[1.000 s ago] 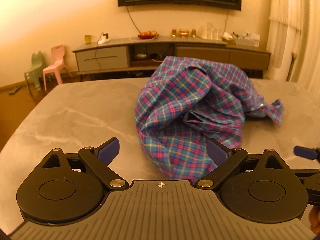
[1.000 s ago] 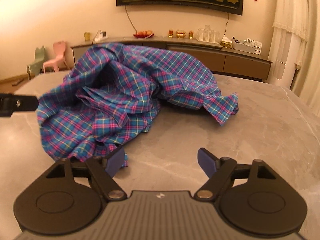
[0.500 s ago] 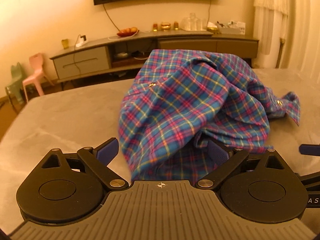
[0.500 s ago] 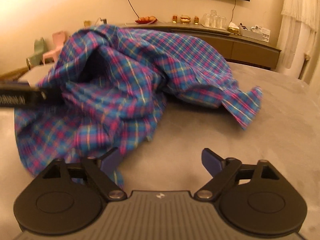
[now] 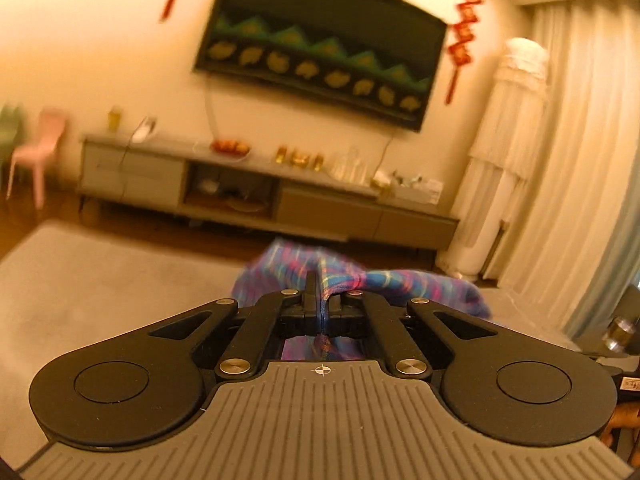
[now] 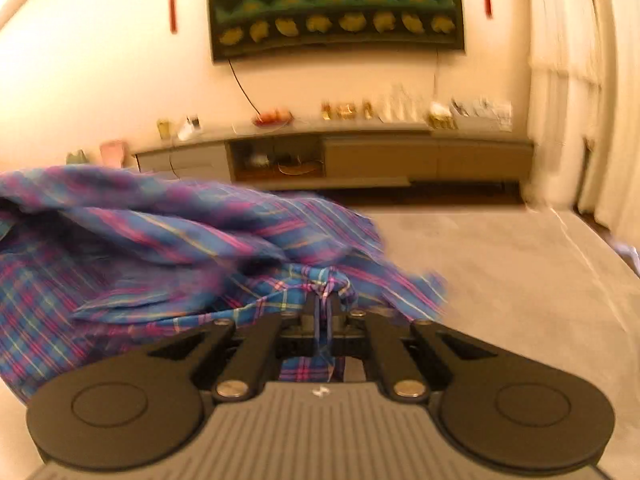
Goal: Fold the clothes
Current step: 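Grasp the shirt fabric with the right gripper while the left gripper grasps another part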
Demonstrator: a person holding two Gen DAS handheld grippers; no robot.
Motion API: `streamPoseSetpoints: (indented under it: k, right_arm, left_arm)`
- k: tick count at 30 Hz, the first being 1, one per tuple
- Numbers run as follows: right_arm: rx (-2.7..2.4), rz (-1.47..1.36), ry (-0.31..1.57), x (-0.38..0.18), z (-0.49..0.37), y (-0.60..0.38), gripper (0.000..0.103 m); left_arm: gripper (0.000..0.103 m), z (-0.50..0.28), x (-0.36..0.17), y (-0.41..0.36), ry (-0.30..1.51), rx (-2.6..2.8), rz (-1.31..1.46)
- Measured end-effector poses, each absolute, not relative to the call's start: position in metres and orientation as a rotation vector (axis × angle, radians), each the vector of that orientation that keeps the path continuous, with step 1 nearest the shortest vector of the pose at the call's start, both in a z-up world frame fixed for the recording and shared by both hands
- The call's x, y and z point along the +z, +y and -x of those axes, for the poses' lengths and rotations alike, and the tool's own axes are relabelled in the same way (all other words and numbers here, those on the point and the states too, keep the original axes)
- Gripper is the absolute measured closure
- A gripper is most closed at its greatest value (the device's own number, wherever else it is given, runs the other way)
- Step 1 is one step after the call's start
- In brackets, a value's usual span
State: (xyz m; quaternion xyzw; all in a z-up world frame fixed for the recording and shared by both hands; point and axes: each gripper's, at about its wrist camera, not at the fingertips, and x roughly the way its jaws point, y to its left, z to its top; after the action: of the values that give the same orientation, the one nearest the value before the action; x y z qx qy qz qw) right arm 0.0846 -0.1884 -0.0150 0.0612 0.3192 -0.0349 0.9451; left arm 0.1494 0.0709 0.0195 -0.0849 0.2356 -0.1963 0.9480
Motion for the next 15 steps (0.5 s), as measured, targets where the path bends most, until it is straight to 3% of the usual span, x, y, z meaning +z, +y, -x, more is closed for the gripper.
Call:
streamPoseSetpoints:
  k: [3,4,5,6,7,8,9,13,15]
  right_arm:
    - [-0.018,-0.164,0.880,-0.057,-0.067,-0.210,0.093]
    - [-0.061,-0.213,0.885,-0.067,-0.061,-0.219,0.084]
    - [-0.099,-0.277,0.864,-0.064,-0.058,-0.229,0.082]
    - [-0.132,-0.339,0.836,-0.060,-0.055,-0.239,0.071]
    - [-0.141,-0.387,0.775,-0.051,-0.050,-0.248,0.038]
    - [-0.157,-0.429,0.718,-0.043,-0.047,-0.256,0.023]
    - [-0.206,-0.438,0.692,-0.041,-0.048,-0.264,0.016]
    - [-0.252,-0.504,0.682,-0.048,-0.092,-0.296,0.016]
    - [-0.209,-0.498,0.659,-0.044,-0.100,-0.294,0.023]
  left_arm:
    - [0.103,-0.141,-0.032,0.062,0.706,-0.360,0.096]
    - [0.103,-0.140,-0.046,0.061,0.758,-0.329,0.088]
    - [0.103,-0.137,-0.055,0.061,0.781,-0.302,0.079]
    - [0.088,-0.130,-0.054,0.061,0.750,-0.279,0.060]
    - [0.078,-0.121,-0.050,0.061,0.699,-0.252,0.031]
    - [0.056,-0.112,-0.045,0.060,0.643,-0.221,0.001]
    - [0.046,-0.103,-0.039,0.060,0.586,-0.189,-0.026]
    - [0.042,-0.079,-0.013,0.040,0.439,-0.225,-0.093]
    - [0.031,-0.074,-0.004,0.016,0.400,-0.295,-0.138]
